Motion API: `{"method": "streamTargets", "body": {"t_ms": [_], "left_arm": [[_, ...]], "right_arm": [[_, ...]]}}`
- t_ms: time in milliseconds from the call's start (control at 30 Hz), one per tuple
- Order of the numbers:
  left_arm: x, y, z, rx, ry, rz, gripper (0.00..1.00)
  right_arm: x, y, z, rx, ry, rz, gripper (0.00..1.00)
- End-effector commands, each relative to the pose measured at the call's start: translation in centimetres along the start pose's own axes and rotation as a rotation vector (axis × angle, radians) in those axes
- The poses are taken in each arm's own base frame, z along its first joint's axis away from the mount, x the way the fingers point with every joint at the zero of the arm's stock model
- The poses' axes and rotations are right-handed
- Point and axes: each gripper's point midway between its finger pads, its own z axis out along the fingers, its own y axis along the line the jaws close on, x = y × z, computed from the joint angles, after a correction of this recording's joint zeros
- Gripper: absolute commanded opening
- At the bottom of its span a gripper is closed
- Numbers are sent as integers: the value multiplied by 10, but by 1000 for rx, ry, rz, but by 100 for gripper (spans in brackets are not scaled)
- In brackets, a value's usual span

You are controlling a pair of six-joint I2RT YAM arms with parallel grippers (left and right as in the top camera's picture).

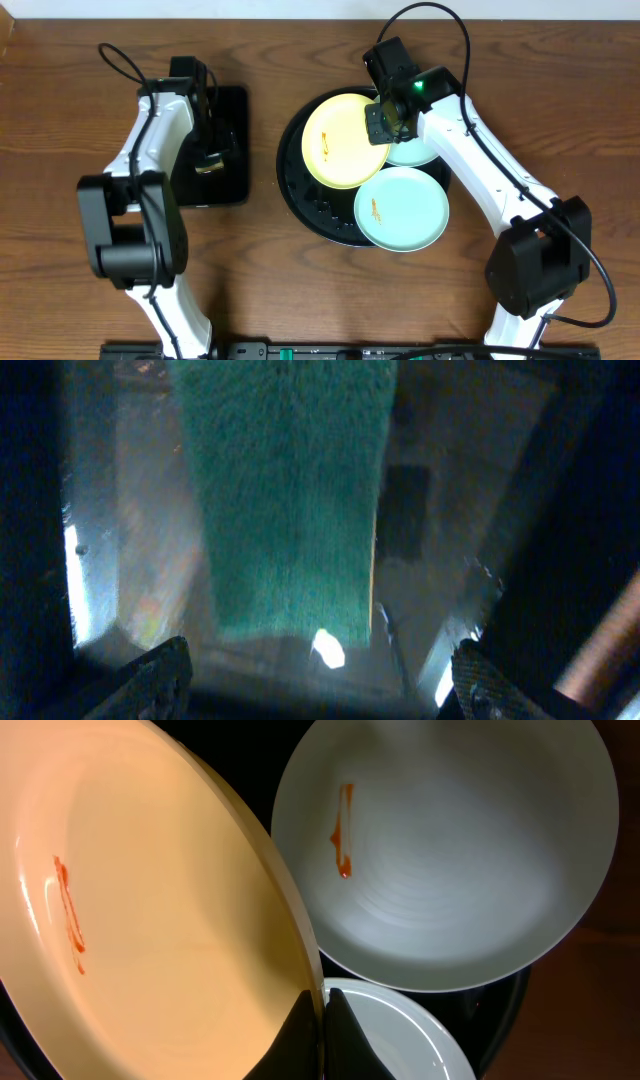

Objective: Clean dirty plates on tray and stack at the side
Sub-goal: 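Move the left gripper over the black tray down to the sponge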

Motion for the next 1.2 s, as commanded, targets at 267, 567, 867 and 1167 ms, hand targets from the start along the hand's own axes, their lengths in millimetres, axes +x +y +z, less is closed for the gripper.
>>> {"method": "streamTargets", "body": {"t_ms": [267,567,867,1167], "left_arm": [[-2,17,41,-79,40,-26,76],[-6,16,41,-75,25,-27,12],[-9,16,41,-72,13,-28,40],[-44,17,24,-45,-102,-56,73]], "right_arm": [[-2,7,-4,0,-16,-29,2],[-2,7,-4,0,-15,-30,5],[-2,7,-4,0,-14,-31,1],[-2,7,-4,-1,-14,-31,1]]}}
